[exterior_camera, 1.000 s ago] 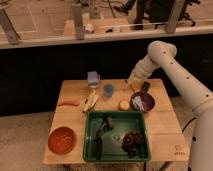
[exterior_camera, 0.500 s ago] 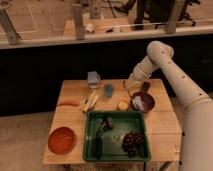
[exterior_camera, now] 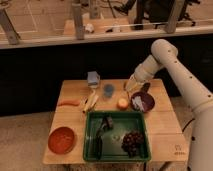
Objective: Place fork in tray
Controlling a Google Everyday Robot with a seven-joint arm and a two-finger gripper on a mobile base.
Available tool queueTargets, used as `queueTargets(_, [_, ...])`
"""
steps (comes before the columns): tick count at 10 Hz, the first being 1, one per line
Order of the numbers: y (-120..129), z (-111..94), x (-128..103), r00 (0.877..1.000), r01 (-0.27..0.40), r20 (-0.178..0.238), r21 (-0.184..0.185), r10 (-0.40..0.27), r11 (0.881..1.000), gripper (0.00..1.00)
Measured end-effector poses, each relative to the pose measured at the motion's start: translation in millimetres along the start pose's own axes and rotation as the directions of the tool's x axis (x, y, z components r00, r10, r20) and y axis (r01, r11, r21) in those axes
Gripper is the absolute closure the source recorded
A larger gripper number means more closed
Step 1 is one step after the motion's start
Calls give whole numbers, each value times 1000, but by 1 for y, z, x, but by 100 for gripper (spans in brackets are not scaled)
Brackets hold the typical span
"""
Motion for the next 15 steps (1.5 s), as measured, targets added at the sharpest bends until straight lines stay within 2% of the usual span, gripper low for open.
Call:
queueTargets(3, [27, -2, -16, 998, 60, -15, 8, -60, 998, 98])
queueTargets(6, [55, 8, -28, 997, 78, -10, 30, -78, 997, 98])
queueTargets(8, [92, 23, -37, 993, 105, -61, 52, -102, 993, 98])
queueTargets(9, [110, 32, -36, 988, 120, -102, 61, -113, 991, 98])
queueTargets(11, [128, 49, -33, 979, 145, -156, 65, -133, 987, 97])
queueTargets(12, [130, 55, -28, 976, 147, -174, 70, -133, 987, 92])
queueTargets(15, [114, 79, -11, 969, 153, -211, 93, -130, 984, 61])
